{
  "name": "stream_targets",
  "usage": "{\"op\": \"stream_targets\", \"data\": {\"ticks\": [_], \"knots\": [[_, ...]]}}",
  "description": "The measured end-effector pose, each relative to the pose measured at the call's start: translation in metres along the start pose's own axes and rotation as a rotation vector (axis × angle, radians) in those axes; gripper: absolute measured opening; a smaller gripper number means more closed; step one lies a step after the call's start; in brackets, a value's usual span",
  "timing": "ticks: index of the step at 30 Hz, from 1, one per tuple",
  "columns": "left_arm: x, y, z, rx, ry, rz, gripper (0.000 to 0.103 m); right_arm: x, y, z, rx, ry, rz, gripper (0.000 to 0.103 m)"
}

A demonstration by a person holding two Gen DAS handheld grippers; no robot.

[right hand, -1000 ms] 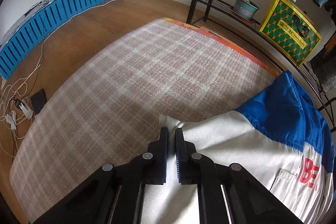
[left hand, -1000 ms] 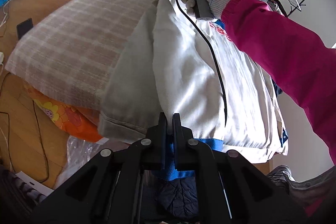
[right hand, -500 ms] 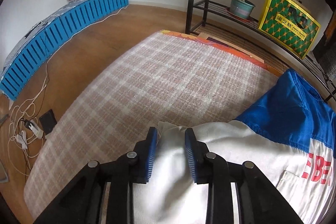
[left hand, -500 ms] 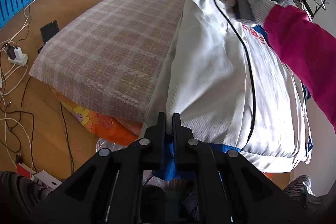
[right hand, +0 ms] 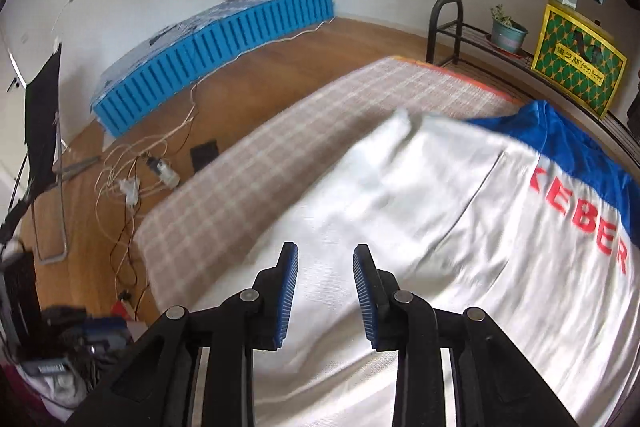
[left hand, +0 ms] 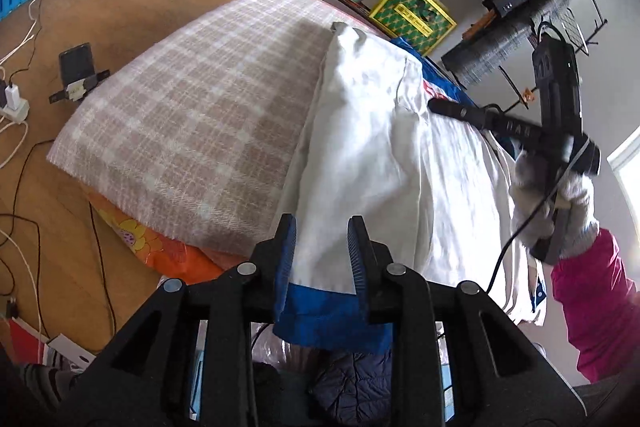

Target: Fold large clothes

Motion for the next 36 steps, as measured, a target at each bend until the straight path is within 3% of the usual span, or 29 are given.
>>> {"op": "stream_targets", "data": {"ticks": [5, 8, 10, 13, 20, 25, 29, 33, 36], "knots": [[-0.034, -0.006, 0.006, -0.04, 0.066, -0.043, 0.025, -0.022, 0.03, 0.068, -0.005, 0.081, -0.001, 0.028], [-0.06, 0.009, 0.016, -0.058, 0.124, -0.131, 0.025, -0.034, 0.034, 0.098, 0.02, 0.127, 0.053, 0.029], [-0.066, 0.013, 0.019, -0.072, 0.135, -0.146, 0.025, -0.031, 0.037, 0.105, 0.055, 0.105, 0.081, 0.028], [-0.06, 0.013, 0.016, -0.1, 0.109, -0.18, 0.025, -0.017, 0.034, 0.104, 0.007, 0.085, 0.075, 0.028], [-0.035, 0.023, 0.007, 0.007, 0.064, -0.108, 0.025, 0.03, 0.037, 0.104, -0.028, -0.004, 0.061, 0.028], [-0.021, -0.006, 0.003, -0.031, 0.037, -0.064, 0.025, 0.049, -0.002, 0.076, -0.105, -0.067, 0.086, 0.028], [-0.014, -0.038, -0.002, -0.087, 0.005, -0.041, 0.025, 0.056, -0.054, 0.037, -0.206, -0.148, 0.106, 0.021], [-0.015, -0.061, -0.011, -0.12, -0.017, -0.011, 0.025, 0.048, -0.107, -0.006, -0.259, -0.207, 0.141, 0.018], [-0.019, -0.072, -0.019, -0.14, -0.036, 0.006, 0.025, 0.024, -0.143, -0.032, -0.269, -0.204, 0.172, 0.015]]}}
Point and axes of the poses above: each gripper's, at about its wrist camera, not at the fingertips, and x roughly against the way its jaws point, y to its left, z to its underside, the point moved 9 cm from there along -x, roughly the way its jaws point, and after that the axes turned 10 degrees about x, right-handed, at the moved point
